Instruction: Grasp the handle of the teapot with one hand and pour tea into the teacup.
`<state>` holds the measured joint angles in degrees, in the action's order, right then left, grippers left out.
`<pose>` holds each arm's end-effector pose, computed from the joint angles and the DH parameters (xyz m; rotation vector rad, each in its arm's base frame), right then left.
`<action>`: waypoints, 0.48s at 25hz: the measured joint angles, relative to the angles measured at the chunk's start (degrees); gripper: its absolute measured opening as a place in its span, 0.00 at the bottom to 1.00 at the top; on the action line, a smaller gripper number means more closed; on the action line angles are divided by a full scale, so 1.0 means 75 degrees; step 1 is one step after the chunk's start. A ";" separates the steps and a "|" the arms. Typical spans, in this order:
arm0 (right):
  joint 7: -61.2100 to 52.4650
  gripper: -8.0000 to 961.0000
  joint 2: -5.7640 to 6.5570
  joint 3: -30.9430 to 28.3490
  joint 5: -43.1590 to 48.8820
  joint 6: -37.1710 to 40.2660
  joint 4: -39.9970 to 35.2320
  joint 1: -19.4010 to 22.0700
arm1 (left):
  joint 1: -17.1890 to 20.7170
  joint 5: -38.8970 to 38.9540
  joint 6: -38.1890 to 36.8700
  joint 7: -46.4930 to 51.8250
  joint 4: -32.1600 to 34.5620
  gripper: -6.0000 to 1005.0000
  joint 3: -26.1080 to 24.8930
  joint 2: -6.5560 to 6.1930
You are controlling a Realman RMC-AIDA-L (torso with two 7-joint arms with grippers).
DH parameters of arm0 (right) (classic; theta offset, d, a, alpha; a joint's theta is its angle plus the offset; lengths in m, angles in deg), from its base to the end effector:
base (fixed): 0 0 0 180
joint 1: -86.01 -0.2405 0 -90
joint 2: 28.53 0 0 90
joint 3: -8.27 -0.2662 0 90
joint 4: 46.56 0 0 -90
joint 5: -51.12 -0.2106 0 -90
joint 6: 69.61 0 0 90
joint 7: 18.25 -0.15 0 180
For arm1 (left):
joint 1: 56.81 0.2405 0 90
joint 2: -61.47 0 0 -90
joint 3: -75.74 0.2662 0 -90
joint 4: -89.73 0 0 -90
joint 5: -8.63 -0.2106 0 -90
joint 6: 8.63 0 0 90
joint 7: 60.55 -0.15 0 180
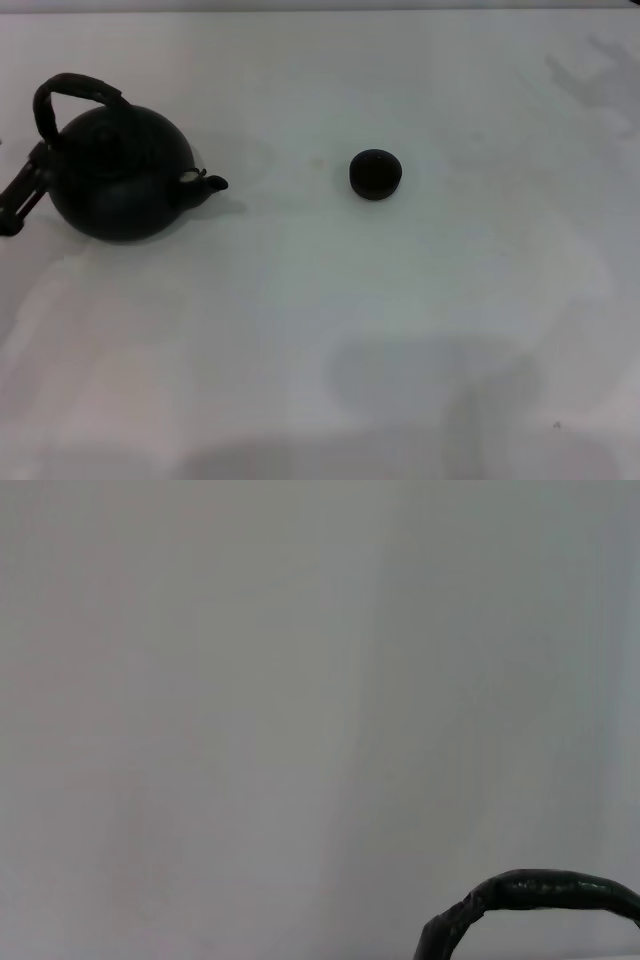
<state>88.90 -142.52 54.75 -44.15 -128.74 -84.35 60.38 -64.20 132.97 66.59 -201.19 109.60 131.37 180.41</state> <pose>0.3169 0.3992 0.0746 -2.0360 0.6415 0.6627 -0.3805 0.2520 0.0052 -1.8508 -0.6484 -0.7815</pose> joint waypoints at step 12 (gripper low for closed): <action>0.0059 0.85 0.0063 -0.0144 -0.0060 0.0066 -0.0062 0.0558 | 0.1022 0.2164 0.0565 -0.0897 -0.0032 0.69 -0.0013 0.0018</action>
<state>89.35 -142.04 53.67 -44.61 -128.24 -84.82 64.56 -56.53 149.21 70.83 -207.92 109.36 131.28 180.55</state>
